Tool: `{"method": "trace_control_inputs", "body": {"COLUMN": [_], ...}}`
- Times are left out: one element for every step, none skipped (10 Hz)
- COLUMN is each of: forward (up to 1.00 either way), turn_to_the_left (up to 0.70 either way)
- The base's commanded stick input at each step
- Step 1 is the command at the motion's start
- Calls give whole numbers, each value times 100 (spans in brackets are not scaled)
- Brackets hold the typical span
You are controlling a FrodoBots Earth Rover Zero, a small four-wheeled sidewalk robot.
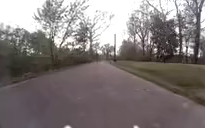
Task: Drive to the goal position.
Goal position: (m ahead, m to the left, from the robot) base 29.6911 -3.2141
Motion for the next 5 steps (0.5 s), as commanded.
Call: {"method": "trace_control_inputs", "body": {"forward": [100,100,100,100,100], "turn_to_the_left": [0,0,0,0,0]}}
